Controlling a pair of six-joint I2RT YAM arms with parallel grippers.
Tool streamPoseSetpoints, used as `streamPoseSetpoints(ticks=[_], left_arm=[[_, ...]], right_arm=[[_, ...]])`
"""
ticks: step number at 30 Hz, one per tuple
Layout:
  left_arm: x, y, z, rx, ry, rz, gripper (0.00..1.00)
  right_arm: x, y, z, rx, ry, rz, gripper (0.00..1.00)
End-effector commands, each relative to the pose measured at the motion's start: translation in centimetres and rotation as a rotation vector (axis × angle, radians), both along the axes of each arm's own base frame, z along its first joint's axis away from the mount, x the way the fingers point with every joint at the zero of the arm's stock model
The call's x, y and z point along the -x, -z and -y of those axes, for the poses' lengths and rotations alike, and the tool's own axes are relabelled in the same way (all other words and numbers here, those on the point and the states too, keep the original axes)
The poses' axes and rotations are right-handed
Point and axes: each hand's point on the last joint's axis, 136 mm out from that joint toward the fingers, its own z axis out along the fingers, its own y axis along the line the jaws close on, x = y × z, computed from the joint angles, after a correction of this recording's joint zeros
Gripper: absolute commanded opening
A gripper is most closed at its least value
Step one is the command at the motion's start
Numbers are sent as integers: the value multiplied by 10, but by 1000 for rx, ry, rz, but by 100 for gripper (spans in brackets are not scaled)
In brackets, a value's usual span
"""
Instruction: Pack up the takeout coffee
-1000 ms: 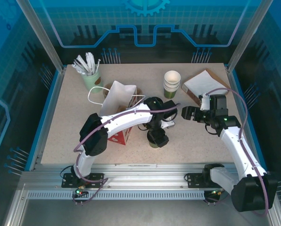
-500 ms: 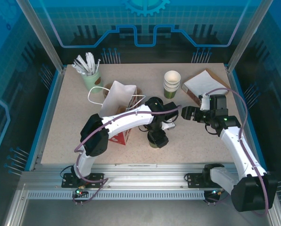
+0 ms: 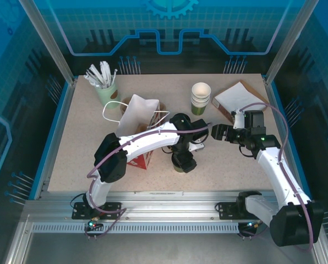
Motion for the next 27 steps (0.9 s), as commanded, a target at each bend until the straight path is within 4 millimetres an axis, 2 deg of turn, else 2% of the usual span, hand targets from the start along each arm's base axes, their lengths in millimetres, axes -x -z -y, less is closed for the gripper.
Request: streamPoseSetpoints(ticks=[1,9,19,23,27], left_arm=[[1,-5,0,-16,-7,8,97],[0,-3,-1,-28,-3,19,98],[2,0,-1,-30,-7,9,88],[2,-6,-1,-19,-13,19,84],[2,-20,0,11,-18,33,80]], right_arm=[[2,8,2,-5,-11,-19,90],[1,9,0,-12,-20,-24,90],[1,10,-1,-15,-22,-25,89],[2,10,-1,-17,-25,-26,89],[2,7,-2,-18,-26,-22,89]])
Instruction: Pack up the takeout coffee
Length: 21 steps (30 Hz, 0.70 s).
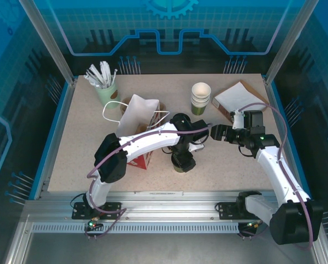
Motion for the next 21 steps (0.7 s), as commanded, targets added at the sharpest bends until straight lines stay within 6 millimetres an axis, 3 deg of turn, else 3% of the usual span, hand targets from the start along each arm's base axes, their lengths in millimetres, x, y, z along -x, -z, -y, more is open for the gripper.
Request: streamPoseSetpoints(ticks=[1,5,11,16,21], left_arm=[[3,-27,1,38,-12,27,79],[11,-64,7,150,-10,32,73],[28,-147,11,388,23,82,69],[34,-221,2,556,38,197,67],[27,-291,-21,698,-3,355,64]], right_arm=[[1,2,2,-8,-8,-3,89],[3,-11,2,-8,2,18,89],[3,-43,14,29,65,87,89],[2,-72,22,58,102,143,89],[1,-90,8,51,53,176,88]])
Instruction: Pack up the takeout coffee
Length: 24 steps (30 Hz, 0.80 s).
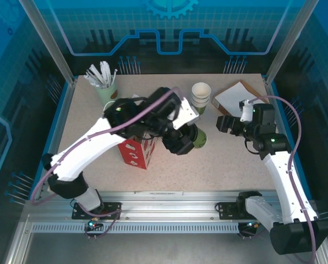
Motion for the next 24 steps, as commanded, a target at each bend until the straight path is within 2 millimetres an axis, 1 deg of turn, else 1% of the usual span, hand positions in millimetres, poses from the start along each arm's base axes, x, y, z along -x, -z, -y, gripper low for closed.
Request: streamPoseSetpoints(ticks=[1,3,4,6,8,10,12,14,16,18,20,24], left_arm=[[-3,-40,-24,81,-70,60,63],[-10,-62,-43,135,-140,95,62],[-14,-69,-52,156,-174,104,62],[-22,-84,-74,198,-255,123,61],[-29,-92,-99,214,-340,140,61],[-37,-92,-124,203,-431,143,61],[-47,-81,-150,141,-532,136,61],[-54,-66,-170,82,-605,98,61],[-59,-49,-187,21,-665,54,60],[-63,-28,-202,-45,-722,-9,59],[-64,-10,-206,-92,-743,-65,59],[-61,22,-207,-190,-766,-192,56]], right_arm=[[4,-12,-11,14,-36,3,88],[4,-19,-30,29,-107,25,88],[4,-23,-39,31,-140,37,88],[7,-33,-68,26,-254,76,88],[9,-43,-94,23,-346,117,87],[11,-50,-117,11,-420,136,86],[11,-53,-137,3,-474,140,86],[10,-53,-149,11,-506,145,86],[9,-51,-157,22,-521,147,86],[7,-48,-159,32,-524,147,86],[6,-43,-157,44,-518,147,86],[7,-33,-153,73,-508,142,86]])
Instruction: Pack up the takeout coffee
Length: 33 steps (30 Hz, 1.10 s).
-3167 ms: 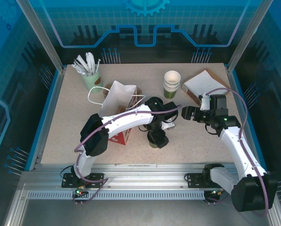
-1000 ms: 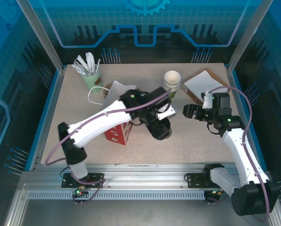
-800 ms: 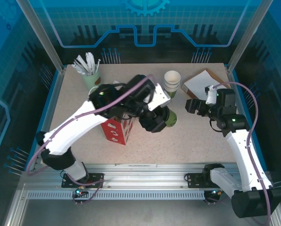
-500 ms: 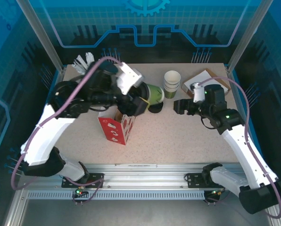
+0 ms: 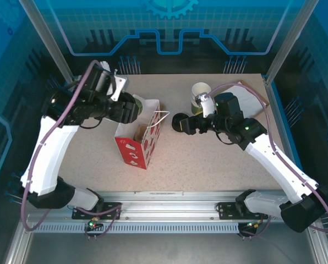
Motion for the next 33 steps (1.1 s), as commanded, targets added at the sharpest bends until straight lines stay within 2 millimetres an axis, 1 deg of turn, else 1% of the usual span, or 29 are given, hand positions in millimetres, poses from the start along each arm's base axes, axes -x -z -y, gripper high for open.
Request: streamPoseSetpoints(ticks=[1,4,9,15,23,28,33], left_arm=[[11,32,-7,-51,-52,-167,56],[12,47,-5,-70,-70,-253,55],[17,72,-3,-107,-93,-381,54],[14,92,-3,-148,-110,-454,54],[1,113,5,-186,-77,-501,54],[-7,123,3,-200,-81,-517,53],[-8,129,6,-178,-74,-531,52]], right_arm=[[0,3,2,26,-1,41,86],[2,10,5,40,5,44,86],[4,16,6,42,-3,46,86],[5,23,6,40,-7,39,86],[7,21,11,48,11,54,87],[5,24,11,55,13,47,87],[3,28,10,62,15,39,87]])
